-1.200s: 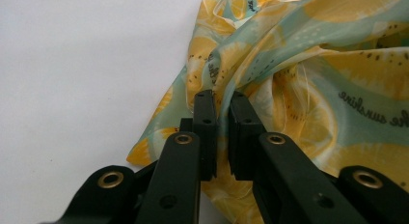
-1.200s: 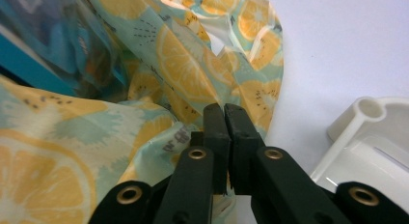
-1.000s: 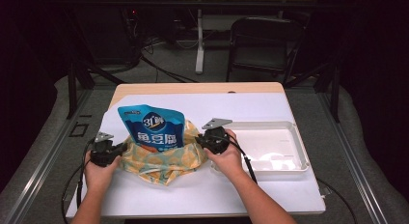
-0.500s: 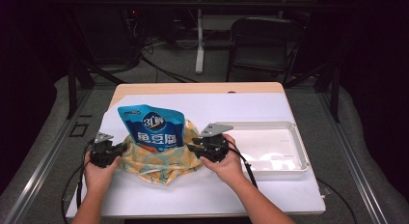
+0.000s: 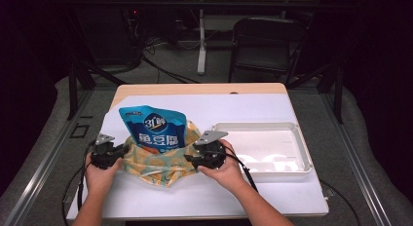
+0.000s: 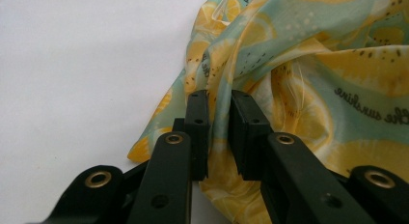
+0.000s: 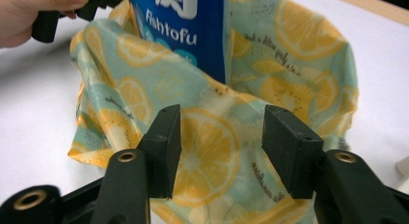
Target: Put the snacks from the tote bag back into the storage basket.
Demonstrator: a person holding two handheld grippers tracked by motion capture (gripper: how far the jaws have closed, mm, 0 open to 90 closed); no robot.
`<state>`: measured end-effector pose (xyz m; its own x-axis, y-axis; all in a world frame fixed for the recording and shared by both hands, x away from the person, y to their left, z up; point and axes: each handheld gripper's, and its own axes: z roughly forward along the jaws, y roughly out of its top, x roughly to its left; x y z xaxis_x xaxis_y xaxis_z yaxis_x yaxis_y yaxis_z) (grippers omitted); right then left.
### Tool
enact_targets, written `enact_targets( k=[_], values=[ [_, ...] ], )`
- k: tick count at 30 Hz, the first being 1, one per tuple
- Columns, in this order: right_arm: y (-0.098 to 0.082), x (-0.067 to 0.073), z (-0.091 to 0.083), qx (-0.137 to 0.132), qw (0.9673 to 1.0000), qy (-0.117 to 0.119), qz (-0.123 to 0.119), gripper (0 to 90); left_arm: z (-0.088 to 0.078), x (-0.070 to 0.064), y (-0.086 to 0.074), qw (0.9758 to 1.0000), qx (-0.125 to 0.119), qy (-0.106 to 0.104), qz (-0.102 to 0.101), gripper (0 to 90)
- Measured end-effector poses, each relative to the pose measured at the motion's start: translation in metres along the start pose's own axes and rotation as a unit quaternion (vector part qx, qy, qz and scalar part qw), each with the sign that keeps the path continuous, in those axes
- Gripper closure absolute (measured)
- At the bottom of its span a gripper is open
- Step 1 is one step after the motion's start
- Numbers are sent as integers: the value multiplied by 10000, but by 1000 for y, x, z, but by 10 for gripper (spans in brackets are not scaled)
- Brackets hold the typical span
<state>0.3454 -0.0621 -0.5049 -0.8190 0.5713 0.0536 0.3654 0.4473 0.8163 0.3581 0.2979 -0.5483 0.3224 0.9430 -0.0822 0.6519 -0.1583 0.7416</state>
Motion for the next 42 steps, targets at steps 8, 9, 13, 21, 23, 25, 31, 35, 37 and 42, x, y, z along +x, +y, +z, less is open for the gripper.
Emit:
enact_targets(
  k=[8,9,13,21,23,25,31,35,37,42],
  values=[
    [-4,6,7,169,9998,77,-79,500,-1,-1,0,10000,-19,-31,29,761],
    [-4,7,8,169,9998,79,-71,517,-1,-1,0,10000,-19,-35,27,760],
    [-5,8,9,211,9997,129,-88,629,-1,-1,0,10000,-21,-36,26,759],
    [-9,8,11,312,9994,152,-9,846,-1,-1,0,10000,-28,-42,25,757],
    [-11,8,12,355,9992,171,-3,900,-1,-1,0,10000,-37,-36,26,756],
    [-12,9,12,350,9992,177,4,900,-1,-1,0,10000,-39,-34,23,757],
    [-13,10,10,339,9993,174,-29,900,0,-1,0,10000,-37,-25,30,757],
    [-12,9,7,299,9995,117,-65,873,0,-1,0,10000,-39,-24,28,757],
    [-11,8,5,275,9996,41,-77,856,0,-1,0,10000,-36,-24,23,757],
    [-10,1,2,206,9998,-29,20,800,0,-1,0,10000,-31,-23,30,757]
  ],
)
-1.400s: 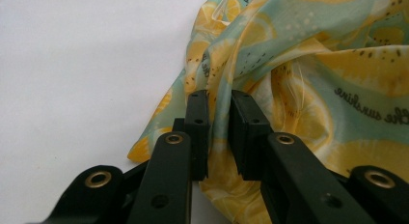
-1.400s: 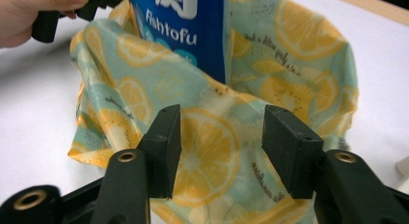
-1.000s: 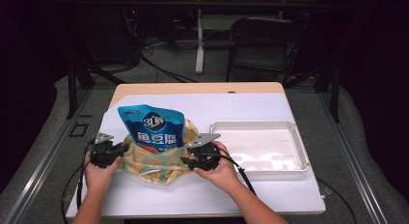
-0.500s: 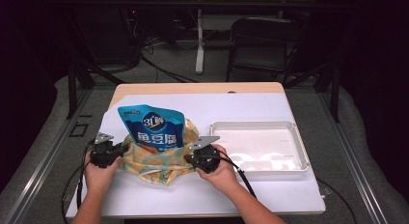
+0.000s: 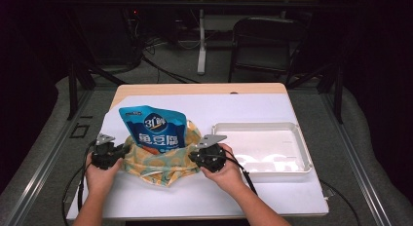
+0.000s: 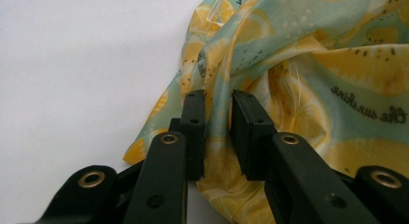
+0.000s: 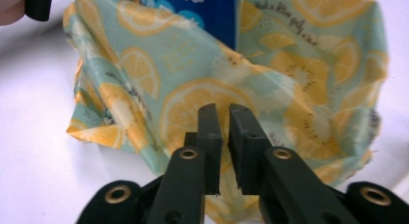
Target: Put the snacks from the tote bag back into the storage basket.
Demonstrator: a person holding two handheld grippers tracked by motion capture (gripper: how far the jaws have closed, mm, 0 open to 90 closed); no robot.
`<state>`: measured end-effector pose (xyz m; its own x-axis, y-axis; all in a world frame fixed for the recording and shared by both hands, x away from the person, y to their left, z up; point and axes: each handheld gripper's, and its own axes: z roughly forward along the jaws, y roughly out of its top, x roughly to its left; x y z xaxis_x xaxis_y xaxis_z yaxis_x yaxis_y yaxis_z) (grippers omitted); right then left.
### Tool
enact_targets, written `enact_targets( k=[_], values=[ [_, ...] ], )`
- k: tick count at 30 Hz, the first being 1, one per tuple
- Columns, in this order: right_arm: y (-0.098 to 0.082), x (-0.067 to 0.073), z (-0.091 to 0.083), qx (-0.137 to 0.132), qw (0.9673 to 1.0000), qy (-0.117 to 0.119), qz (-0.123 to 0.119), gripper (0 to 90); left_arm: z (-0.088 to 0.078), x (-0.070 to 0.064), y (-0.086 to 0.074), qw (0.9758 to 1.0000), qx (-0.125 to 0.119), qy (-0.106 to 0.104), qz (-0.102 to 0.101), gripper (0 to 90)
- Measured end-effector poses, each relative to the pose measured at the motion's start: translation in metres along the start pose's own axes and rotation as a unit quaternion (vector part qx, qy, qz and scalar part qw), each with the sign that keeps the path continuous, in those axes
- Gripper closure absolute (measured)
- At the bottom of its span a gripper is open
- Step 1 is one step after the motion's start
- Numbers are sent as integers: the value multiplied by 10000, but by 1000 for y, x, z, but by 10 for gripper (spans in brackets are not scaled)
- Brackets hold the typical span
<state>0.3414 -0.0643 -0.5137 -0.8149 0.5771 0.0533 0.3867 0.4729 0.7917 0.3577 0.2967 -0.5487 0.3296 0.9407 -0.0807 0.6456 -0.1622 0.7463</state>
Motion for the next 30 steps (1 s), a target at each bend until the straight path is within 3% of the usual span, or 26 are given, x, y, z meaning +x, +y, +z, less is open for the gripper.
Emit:
enact_targets(
  k=[11,15,30],
  values=[
    [11,-3,-4,-196,9996,-153,-168,505,0,0,0,10000,17,-11,9,755],
    [15,-3,-2,-216,9988,-219,-385,480,0,0,0,10000,-1,-13,8,755],
    [27,-3,6,-259,9972,9,-705,455,0,0,0,10000,-5,-20,6,754]
  ],
)
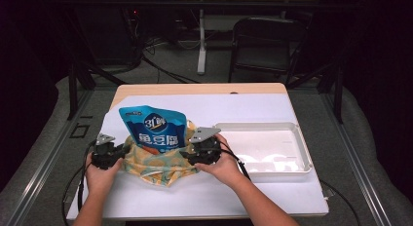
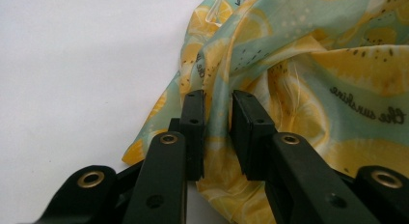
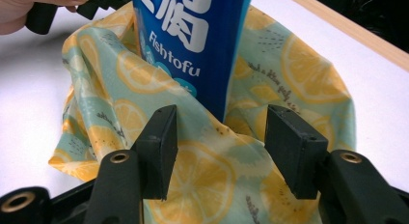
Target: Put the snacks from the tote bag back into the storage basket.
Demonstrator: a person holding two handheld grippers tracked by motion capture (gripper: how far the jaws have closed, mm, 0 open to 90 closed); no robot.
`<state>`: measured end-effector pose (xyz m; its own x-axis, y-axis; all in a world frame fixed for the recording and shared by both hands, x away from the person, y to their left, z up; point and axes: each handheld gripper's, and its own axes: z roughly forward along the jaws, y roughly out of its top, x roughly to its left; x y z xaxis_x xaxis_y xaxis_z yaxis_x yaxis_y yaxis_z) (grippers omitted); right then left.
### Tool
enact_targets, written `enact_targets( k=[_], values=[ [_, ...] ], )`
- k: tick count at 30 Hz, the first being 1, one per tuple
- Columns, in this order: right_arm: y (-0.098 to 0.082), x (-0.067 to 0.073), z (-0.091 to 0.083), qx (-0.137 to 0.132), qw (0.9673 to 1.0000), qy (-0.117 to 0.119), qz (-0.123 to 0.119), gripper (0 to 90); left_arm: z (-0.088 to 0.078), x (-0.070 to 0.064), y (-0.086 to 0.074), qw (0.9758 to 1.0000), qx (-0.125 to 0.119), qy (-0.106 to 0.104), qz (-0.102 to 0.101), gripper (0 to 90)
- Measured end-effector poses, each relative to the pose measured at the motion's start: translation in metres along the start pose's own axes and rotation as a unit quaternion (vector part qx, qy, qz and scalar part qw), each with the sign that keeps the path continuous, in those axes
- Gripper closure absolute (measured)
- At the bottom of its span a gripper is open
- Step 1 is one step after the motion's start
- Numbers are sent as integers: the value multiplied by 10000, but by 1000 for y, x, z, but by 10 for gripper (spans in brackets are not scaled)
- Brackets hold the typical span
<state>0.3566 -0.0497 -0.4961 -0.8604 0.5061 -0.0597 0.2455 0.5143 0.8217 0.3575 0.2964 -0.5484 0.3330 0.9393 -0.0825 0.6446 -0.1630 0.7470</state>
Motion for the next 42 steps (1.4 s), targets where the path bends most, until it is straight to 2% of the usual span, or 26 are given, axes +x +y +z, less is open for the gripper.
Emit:
enact_targets(
  k=[4,9,12,17,25,32,42],
  values=[
    [-2,0,3,94,9999,92,48,475,0,0,0,10000,-7,0,-1,753],
    [-4,3,3,332,9993,189,39,562,0,1,0,10000,-3,2,-1,752],
    [-5,5,2,353,9991,229,69,628,0,1,0,10000,-2,5,-3,752],
    [-10,6,0,426,9990,95,56,717,0,1,0,10000,-4,2,-6,752],
    [-20,12,-2,432,9989,150,69,842,-1,1,0,10000,60,-3,-2,750],
    [-32,19,0,483,9983,280,141,897,0,1,-1,10000,36,0,-18,747],
    [-44,22,6,643,9972,318,227,900,1,2,-1,10000,24,35,-20,743]
  ],
)
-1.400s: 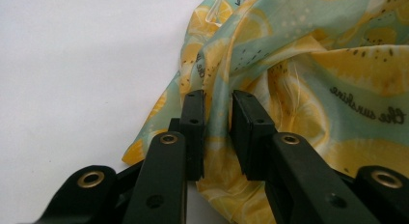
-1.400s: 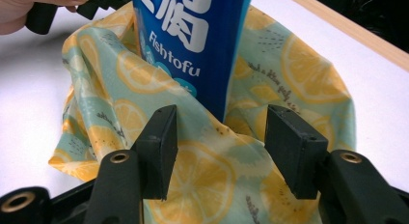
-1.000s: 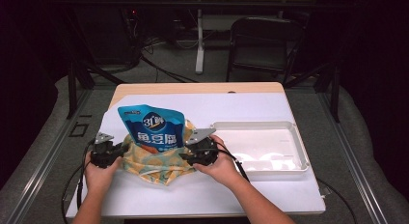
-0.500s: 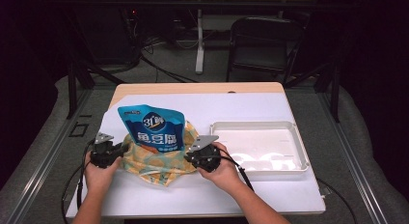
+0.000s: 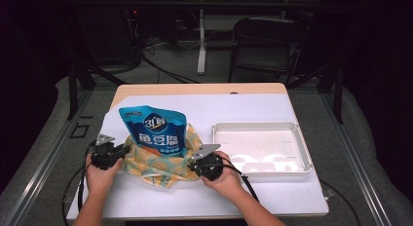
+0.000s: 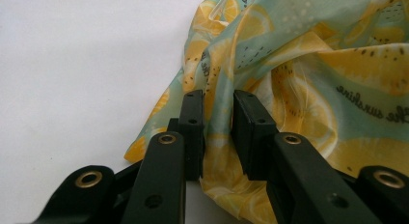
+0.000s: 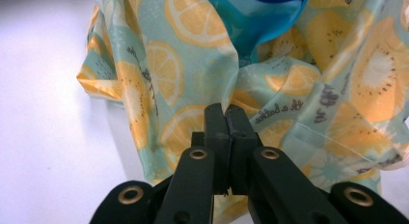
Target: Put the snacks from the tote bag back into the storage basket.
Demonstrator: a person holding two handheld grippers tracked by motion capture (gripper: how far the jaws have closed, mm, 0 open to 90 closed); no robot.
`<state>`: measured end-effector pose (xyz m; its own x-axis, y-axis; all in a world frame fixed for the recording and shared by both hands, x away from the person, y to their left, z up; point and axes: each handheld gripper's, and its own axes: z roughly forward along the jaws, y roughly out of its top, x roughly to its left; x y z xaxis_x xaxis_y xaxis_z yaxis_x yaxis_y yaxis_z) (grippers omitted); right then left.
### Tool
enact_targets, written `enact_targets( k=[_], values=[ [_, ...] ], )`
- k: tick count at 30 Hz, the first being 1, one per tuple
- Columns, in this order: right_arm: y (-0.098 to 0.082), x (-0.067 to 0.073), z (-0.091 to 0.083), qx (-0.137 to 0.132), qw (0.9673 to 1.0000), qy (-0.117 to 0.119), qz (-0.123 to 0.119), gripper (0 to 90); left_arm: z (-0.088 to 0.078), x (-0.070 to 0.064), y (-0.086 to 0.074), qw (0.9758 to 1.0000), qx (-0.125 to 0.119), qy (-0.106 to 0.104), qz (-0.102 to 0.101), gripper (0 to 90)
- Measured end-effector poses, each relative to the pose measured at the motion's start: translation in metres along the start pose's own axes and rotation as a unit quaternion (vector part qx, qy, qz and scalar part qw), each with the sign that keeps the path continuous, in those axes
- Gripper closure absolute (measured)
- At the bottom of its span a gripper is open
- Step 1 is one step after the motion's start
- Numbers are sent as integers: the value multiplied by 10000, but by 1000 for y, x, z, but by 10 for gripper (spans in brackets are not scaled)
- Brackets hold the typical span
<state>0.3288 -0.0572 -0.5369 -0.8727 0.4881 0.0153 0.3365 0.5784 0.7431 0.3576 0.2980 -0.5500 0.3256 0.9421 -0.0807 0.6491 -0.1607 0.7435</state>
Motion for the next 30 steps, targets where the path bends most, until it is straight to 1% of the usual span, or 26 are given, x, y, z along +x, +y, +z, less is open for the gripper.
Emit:
enact_targets(
  k=[3,6,11,15,17,22,24,25,28,29,30],
  values=[
    [-2,0,0,52,10000,6,-16,900,0,0,0,10000,-5,3,-6,737],
    [-3,1,1,21,10000,-5,28,892,0,0,0,10000,-35,15,-23,724],
    [-4,2,-1,-53,10000,-36,24,851,-2,1,0,9999,-77,121,-8,642],
    [-5,3,-4,-139,9999,-42,81,811,-6,3,1,9996,-207,155,-69,600],
    [-5,3,-7,-144,9999,-62,69,780,-8,3,2,9994,-268,166,-109,590],
    [-4,4,-11,-226,9997,-89,74,742,-16,5,4,9990,-381,146,-156,577],
    [-4,5,-13,-265,9996,-88,68,725,-19,5,5,9985,-495,137,-198,573],
    [-4,6,-14,-274,9995,-125,53,719,-20,6,5,9982,-543,113,-220,572],
    [-4,7,-16,-344,9993,-143,61,703,-24,7,6,9974,-652,72,-308,570],
    [-3,7,-17,-362,9992,-150,66,691,-26,7,7,9973,-657,52,-338,570],
    [-3,7,-18,-395,9991,-152,83,680,-27,8,9,9976,-625,73,-294,570]
  ],
)
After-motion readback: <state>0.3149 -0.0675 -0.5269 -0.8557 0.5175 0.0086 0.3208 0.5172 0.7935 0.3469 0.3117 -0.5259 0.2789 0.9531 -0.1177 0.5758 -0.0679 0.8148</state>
